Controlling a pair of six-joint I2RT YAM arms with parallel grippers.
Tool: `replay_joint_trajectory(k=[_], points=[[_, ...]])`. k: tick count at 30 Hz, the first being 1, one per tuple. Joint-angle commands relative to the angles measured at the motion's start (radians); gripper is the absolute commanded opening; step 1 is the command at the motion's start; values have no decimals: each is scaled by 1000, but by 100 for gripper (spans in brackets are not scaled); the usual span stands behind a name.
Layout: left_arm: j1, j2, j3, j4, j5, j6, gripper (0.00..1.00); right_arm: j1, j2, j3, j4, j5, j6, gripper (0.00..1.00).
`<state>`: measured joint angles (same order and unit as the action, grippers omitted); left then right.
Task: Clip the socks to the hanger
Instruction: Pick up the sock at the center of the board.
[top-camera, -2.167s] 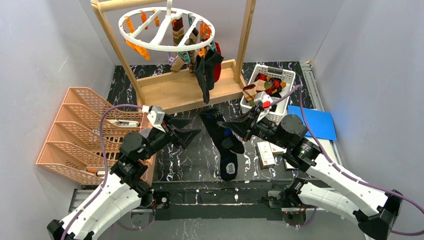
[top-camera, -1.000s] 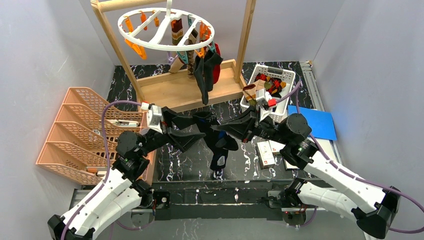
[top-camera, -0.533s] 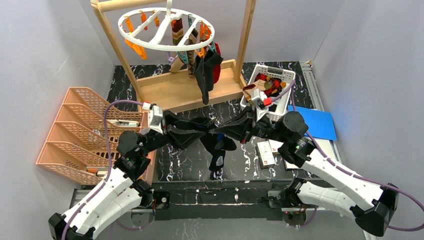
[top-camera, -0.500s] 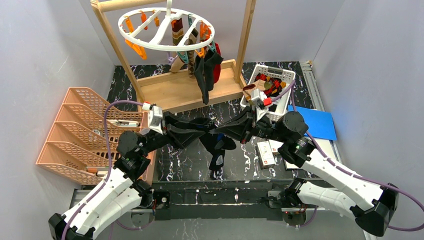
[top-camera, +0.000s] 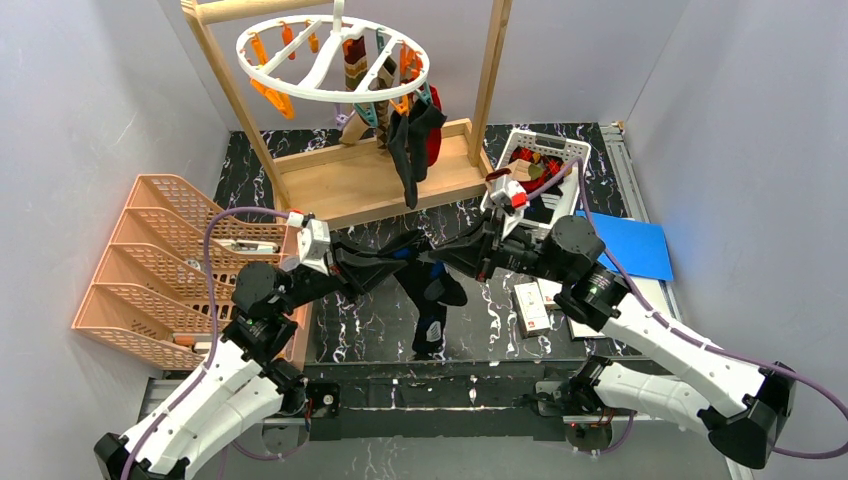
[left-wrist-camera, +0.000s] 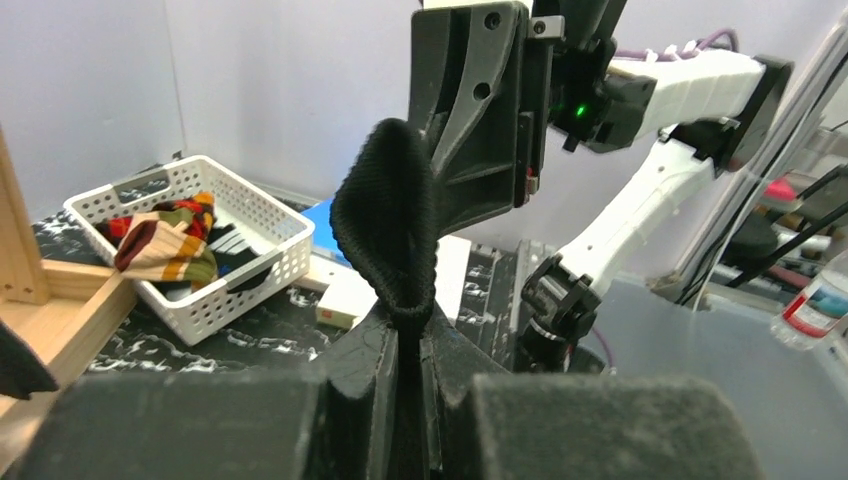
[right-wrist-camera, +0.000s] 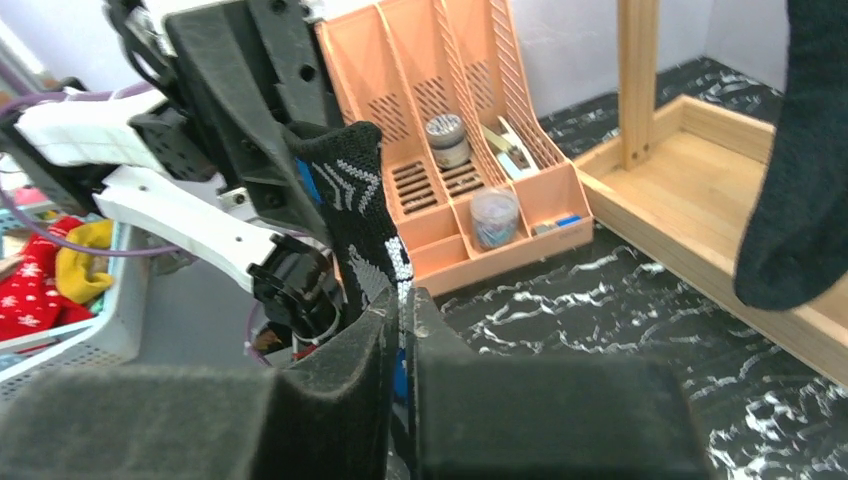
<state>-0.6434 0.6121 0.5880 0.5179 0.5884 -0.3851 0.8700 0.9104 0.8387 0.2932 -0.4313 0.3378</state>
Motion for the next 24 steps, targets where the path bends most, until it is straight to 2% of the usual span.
replay_joint_trajectory(k=[1, 2, 4, 8, 14, 19, 21, 24], points=[[1, 1, 94, -162, 12, 191, 0, -1, 16, 88, -138, 82, -68, 26], [1, 6, 111, -206, 20, 255, 0, -1, 20, 106, -168, 73, -78, 36], [1, 14, 146, -293, 27, 353, 0, -1, 24, 150, -233, 63, -109, 49], [0, 8, 191, -417, 24, 536, 0, -1, 10, 239, -357, 93, -169, 62], [-4, 15, 247, -574, 36, 715, 0, -1, 45, 451, -536, 79, -235, 69], [-14, 40, 274, -589, 58, 746, 0, -1, 191, 670, -754, 14, -258, 72], [-16, 46, 282, -588, 63, 747, 0, -1, 257, 742, -826, -24, -267, 77], [-17, 53, 286, -588, 66, 744, 0, 3, 301, 773, -845, -25, -262, 78]])
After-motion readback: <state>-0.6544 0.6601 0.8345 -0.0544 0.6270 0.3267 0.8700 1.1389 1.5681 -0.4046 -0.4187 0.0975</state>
